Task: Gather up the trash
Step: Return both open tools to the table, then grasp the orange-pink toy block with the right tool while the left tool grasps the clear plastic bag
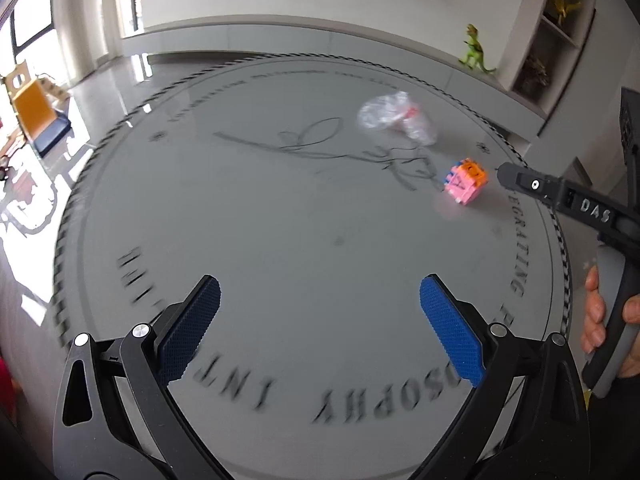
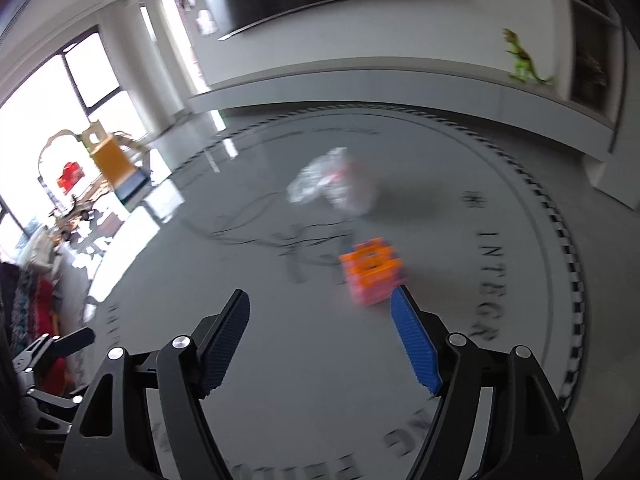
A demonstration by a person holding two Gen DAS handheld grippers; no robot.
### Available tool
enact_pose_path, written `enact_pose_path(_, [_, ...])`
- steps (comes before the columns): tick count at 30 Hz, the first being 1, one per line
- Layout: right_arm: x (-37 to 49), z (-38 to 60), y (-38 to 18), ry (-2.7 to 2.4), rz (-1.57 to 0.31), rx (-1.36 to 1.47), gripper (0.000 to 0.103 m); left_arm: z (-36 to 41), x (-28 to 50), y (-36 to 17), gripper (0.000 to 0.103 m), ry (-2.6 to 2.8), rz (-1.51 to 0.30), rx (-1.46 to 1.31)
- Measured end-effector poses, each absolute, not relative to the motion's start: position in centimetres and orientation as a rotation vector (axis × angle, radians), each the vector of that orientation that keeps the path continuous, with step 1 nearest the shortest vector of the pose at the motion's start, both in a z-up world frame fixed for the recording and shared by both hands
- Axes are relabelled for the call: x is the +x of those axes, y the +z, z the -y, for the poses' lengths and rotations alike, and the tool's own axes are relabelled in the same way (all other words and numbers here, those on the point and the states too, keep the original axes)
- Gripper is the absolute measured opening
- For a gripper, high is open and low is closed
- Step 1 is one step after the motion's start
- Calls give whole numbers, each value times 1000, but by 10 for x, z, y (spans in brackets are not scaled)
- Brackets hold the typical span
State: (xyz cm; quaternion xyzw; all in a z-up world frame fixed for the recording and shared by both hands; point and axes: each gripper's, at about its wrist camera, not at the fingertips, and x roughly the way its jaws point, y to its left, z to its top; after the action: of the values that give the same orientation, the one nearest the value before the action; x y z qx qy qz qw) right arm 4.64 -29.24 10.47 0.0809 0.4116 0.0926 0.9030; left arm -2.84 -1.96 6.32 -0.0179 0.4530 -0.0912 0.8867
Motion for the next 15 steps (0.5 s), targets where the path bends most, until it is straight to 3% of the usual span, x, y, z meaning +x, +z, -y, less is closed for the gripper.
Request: enact_pose_path(15, [117,307,45,125,-972,112,74,72,60,31,97,-242,-1025,-9])
